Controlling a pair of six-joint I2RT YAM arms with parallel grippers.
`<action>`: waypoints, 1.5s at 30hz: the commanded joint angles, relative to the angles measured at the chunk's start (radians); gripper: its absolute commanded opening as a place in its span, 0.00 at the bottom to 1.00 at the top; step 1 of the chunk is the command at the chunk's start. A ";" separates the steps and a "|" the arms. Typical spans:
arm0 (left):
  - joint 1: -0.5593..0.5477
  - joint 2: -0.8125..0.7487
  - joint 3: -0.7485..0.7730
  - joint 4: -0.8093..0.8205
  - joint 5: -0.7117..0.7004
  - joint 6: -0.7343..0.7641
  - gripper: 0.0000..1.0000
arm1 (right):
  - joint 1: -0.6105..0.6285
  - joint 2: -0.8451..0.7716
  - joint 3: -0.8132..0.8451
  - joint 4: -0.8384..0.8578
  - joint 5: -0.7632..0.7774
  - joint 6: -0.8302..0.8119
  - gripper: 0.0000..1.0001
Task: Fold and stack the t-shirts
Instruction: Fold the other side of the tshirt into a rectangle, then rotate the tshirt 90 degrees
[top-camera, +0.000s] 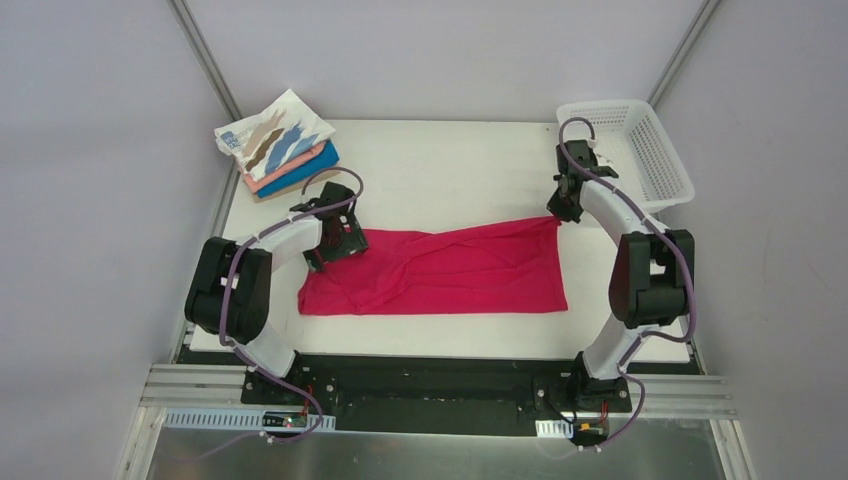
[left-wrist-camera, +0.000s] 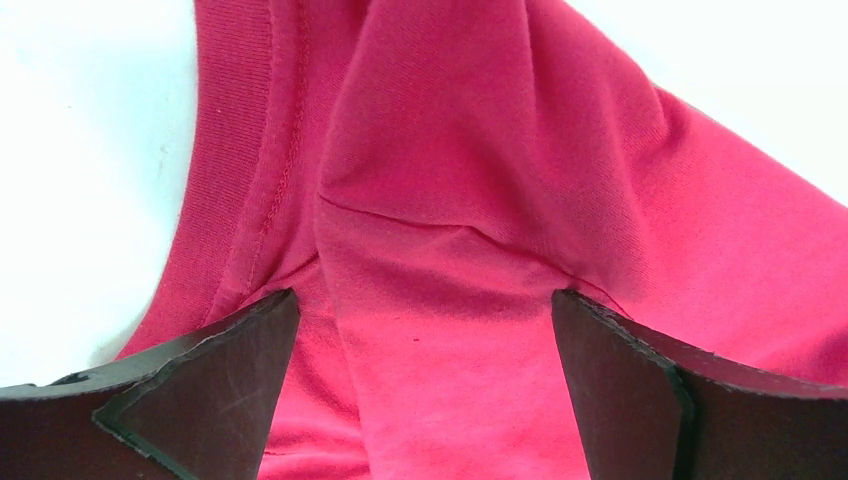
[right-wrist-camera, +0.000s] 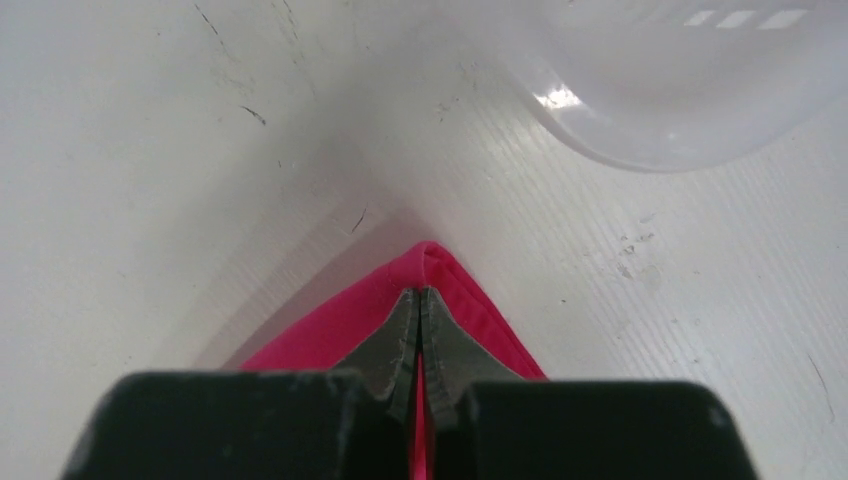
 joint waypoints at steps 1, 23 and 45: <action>0.044 0.034 -0.026 -0.001 0.015 0.023 0.99 | -0.017 -0.082 -0.036 -0.072 -0.048 -0.028 0.00; 0.106 0.014 -0.016 -0.016 0.073 0.098 0.99 | -0.031 -0.265 -0.184 -0.235 -0.094 -0.011 0.01; 0.004 -0.048 0.151 -0.115 0.199 0.048 0.99 | 0.153 -0.276 -0.318 0.215 -0.498 -0.015 0.99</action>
